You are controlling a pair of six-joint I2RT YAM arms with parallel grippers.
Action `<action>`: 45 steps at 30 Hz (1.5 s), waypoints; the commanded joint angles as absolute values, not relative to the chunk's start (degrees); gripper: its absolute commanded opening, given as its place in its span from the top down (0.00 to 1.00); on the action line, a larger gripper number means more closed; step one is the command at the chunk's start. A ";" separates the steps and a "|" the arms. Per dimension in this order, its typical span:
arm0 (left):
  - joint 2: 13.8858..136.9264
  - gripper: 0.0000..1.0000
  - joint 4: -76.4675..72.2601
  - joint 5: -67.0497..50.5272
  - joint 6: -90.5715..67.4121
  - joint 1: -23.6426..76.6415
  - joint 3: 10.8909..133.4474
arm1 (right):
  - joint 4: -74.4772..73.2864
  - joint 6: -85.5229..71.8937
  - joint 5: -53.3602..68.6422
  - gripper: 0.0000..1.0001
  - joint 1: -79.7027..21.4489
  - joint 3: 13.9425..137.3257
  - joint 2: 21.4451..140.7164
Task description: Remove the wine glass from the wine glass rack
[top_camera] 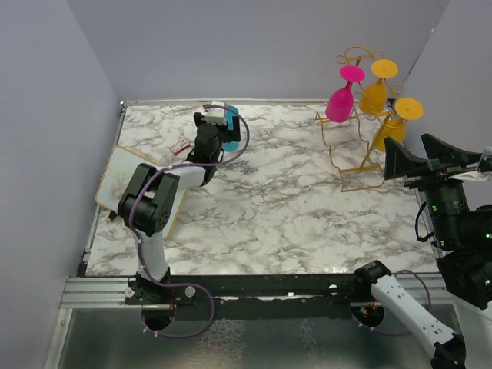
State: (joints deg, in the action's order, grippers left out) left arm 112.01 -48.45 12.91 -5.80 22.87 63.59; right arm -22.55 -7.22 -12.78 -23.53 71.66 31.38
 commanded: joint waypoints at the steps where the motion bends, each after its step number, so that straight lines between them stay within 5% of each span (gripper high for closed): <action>1: 103.80 0.01 -43.03 10.53 -10.81 22.52 59.30 | -23.43 -6.98 -11.45 0.13 -23.55 72.68 30.67; 16: 81.54 0.01 -10.18 3.41 -27.45 22.25 58.23 | -32.06 0.94 -3.87 0.13 -23.55 77.30 42.10; 27: 65.87 0.01 -1.60 -11.10 -18.88 23.06 58.22 | -34.62 11.43 -12.62 0.19 -23.55 85.55 61.83; 45: 57.01 0.01 4.85 11.09 -2.23 44.07 55.30 | -31.68 28.27 -36.75 0.34 -23.55 107.65 90.95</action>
